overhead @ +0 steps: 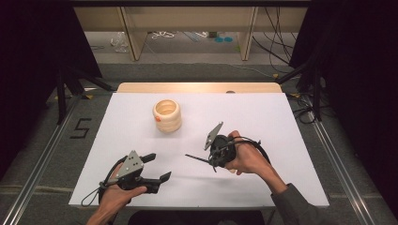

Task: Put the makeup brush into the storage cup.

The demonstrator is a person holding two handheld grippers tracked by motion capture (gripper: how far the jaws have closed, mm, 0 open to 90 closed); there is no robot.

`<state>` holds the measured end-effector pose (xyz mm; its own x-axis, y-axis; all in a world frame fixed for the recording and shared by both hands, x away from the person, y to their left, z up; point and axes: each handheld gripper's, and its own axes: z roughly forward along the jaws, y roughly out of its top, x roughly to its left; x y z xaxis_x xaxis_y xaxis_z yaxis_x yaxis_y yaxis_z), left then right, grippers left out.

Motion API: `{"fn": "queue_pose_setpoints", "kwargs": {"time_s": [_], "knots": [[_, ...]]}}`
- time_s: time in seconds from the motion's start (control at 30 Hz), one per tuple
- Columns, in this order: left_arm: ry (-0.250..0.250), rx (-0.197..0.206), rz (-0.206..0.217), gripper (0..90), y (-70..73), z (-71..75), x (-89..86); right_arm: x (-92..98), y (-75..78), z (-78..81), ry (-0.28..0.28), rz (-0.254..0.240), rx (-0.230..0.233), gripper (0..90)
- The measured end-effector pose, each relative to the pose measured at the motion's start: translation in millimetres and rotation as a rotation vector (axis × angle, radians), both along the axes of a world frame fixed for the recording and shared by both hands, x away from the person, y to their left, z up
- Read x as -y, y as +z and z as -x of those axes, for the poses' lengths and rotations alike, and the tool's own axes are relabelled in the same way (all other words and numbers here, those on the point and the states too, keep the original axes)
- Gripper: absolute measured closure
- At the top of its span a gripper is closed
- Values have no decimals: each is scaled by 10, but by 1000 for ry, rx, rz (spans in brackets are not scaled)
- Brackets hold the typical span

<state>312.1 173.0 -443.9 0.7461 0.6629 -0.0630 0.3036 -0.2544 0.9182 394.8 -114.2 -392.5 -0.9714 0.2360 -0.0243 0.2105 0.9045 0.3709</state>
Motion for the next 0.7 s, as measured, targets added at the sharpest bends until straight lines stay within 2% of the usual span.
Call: {"fn": "queue_pose_setpoints", "kwargs": {"time_s": [0.03, 0.07, 0.1, 0.13, 0.2, 0.27, 0.33, 0.57, 0.7], "knots": [[-9, 0, 8, 159, -8, -2, 12, -20, 1, 21, 5, 2, 5, 833], [-14, -2, -6, 160, -3, 3, 13, -37, 1, 38, 19, 6, 7, 832], [-21, -8, 0, 159, -8, 8, 24, -54, 0, 54, 34, 8, 5, 833], [-35, 0, -15, 160, -4, 4, 25, -66, 1, 65, 46, 13, 11, 833], [-31, -17, -5, 160, -9, 14, 40, -96, 2, 97, 52, 19, 6, 832], [-52, -18, -21, 161, -9, 2, 40, -107, -2, 97, 85, 33, 29, 833], [-56, -45, -8, 163, -23, 7, 60, -129, -12, 114, 101, 41, 34, 833], [-89, -74, -44, 167, -34, 25, 119, -220, -37, 188, 136, 74, 28, 833], [-110, -92, -72, 168, -31, 42, 170, -268, -51, 213, 172, 76, 37, 832]]}}
